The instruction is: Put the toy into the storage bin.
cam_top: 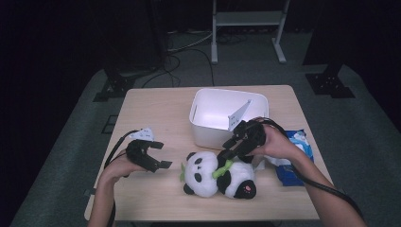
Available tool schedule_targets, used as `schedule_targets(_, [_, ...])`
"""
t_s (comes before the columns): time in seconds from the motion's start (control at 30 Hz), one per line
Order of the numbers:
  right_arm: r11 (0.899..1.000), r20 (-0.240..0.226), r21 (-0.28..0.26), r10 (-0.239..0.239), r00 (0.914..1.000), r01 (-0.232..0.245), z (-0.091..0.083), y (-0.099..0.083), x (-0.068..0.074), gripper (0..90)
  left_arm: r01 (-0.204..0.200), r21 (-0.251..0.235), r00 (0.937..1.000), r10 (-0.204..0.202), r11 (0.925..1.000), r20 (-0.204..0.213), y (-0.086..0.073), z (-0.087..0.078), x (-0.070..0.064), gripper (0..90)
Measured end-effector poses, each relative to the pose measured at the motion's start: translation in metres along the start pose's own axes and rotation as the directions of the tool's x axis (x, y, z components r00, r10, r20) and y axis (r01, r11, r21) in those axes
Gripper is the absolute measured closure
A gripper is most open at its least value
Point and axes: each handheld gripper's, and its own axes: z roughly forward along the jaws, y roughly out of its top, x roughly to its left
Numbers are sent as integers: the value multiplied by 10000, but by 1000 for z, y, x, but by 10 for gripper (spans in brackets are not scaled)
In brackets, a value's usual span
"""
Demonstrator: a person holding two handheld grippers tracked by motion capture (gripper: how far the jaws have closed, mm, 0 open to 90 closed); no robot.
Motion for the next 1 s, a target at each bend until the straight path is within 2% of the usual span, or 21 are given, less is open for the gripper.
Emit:
schedule_targets(0.27, [9996, 212, 278, 50, 9998, -56, 11, -1, -3, 484, 8, -10, 10000, -8, 10000, 0, 0, 0, 0, 77])
schedule_targets(0.63, [9966, 430, 808, -198, 9989, 163, 26, 2, -5, 473, 3, -32, 10000, -3, 10000, -30, -1, -1, 0, 77])
schedule_targets(1.0, [9895, 223, 1425, -257, 9994, 222, 46, 6, -3, 485, 29, -58, 10000, -29, 10000, -11, -2, -3, 0, 77])
